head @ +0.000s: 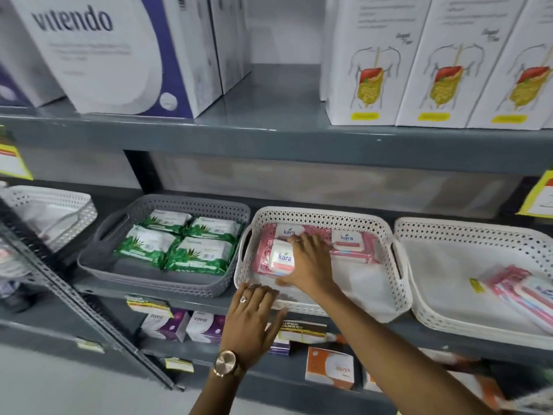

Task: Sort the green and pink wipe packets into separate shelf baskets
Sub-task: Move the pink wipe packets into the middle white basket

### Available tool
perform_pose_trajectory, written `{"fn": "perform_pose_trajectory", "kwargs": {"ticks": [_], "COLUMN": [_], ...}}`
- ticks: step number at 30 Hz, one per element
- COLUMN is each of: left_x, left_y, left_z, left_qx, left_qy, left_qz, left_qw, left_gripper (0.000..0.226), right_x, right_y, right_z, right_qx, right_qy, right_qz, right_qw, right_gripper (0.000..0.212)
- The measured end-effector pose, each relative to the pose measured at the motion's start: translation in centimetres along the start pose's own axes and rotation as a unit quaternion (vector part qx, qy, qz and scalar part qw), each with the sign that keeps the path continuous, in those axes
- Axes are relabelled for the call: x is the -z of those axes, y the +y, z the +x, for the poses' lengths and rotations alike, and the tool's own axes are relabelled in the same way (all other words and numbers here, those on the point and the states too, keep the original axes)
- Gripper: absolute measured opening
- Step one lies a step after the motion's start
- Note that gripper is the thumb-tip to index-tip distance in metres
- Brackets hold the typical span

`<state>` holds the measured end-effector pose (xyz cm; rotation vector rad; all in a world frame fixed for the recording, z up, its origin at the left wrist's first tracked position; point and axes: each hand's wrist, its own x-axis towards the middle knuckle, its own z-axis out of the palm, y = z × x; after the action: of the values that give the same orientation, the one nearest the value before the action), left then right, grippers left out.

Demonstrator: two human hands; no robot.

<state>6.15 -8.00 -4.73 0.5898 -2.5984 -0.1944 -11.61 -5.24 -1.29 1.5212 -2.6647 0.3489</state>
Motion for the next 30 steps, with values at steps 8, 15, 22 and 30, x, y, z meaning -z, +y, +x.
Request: {"fn": "perform_pose_trajectory", "kwargs": {"ticks": [8,15,22,30], "left_x": [0.0,-0.7,-3.0,-4.2], "left_y": [1.4,7.6,13.2,13.0], "left_z": [1.1,4.4,5.8,5.7], "left_qx": [0.016,-0.074,-0.105,-0.124], "left_qy": [0.025,0.024,-0.112,-0.066], "left_qz": [0.010,-0.011,0.024,0.062], "left_qw": [0.999,0.997,0.988,0.988], "left_gripper": [0.046,0.041,0.058,0.044], "right_x": [3.3,7.5,8.7,8.1], "right_y": [3.5,12.1,23.8,31.2], "right_z": [-1.7,-5.5,-10.3,-13.9], "right_qx": [-0.037,-0.139,-0.317,-0.493], "right_qy": [0.093,0.208,0.114,-0.045], "right_qz": [0.157,0.187,0.097,0.014], "right_qw": [0.982,0.950,0.937,0.869], "right_gripper": [0.071,0.040,0.059,0.090]}}
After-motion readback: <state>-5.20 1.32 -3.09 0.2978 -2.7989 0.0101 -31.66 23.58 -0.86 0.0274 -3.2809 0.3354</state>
